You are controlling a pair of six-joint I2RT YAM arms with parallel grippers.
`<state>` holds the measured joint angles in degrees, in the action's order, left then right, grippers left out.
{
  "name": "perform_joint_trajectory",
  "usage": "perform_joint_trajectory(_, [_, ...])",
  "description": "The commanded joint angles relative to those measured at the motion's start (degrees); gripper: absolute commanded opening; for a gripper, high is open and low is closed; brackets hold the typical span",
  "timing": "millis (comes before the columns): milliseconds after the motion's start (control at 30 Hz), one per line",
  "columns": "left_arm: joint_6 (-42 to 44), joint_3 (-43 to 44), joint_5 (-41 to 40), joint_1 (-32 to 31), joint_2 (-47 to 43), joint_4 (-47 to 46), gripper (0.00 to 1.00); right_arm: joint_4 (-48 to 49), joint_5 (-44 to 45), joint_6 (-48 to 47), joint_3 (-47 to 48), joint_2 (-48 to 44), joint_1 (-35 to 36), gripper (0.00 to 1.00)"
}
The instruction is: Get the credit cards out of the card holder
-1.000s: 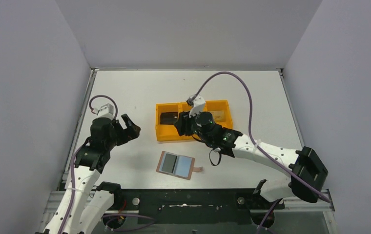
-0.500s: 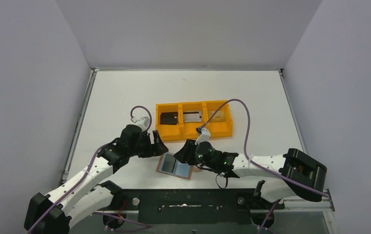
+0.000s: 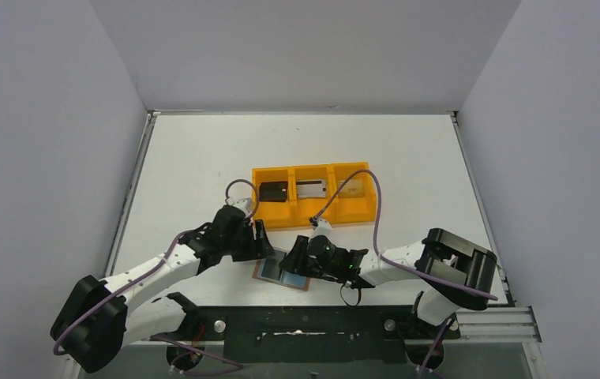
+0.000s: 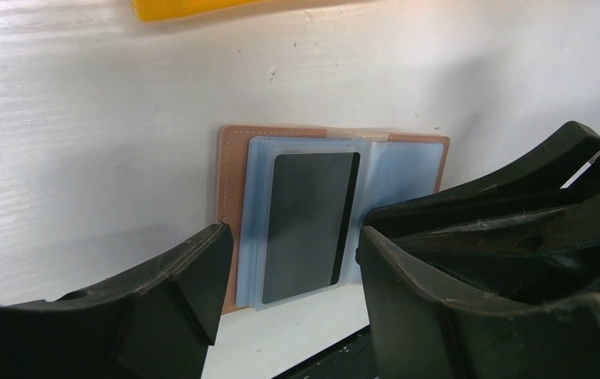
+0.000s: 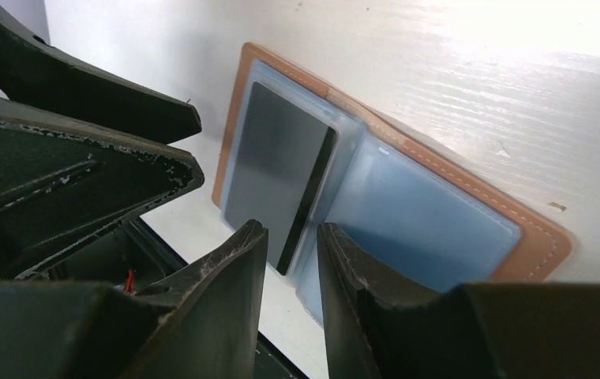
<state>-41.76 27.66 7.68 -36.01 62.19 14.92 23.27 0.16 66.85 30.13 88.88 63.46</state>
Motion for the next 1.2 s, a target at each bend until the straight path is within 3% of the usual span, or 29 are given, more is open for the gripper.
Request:
perform_joint_trajectory(0, [0.4,0.1,-0.4,-1.2,2.5,-5.5,0.58,1.2,0.0,2.9,1.3,1.3,-0.6,0.31])
perform_joint_trajectory(233, [-1.1,-0.3,-3.3,-5.8,6.9,-7.5,0.45,2.9,-2.0,5.2,-1.1,2.6,-3.4,0.26])
perform_joint_trajectory(433, [-3.4,-1.2,-4.3,-8.6,8.4,-9.1,0.24,5.2,-4.9,3.7,-1.6,2.9,-5.1,0.21])
perform_joint_trajectory(533, [-5.0,-1.5,-6.8,-9.7,7.7,-8.0,0.18,4.5,-4.8,2.9,-1.8,2.1,-5.5,0.15])
perform_joint_trajectory(767, [-8.2,-3.6,-6.3,-10.6,5.1,-11.6,0.09,7.4,-10.3,-0.1,-2.1,0.0,-7.4,0.00])
perform_joint_trajectory(1167, [-8.5,-4.1,-9.3,-10.6,0.5,-8.7,0.01,-2.4,-8.1,-2.8,-1.2,-4.6,-8.4,0.00])
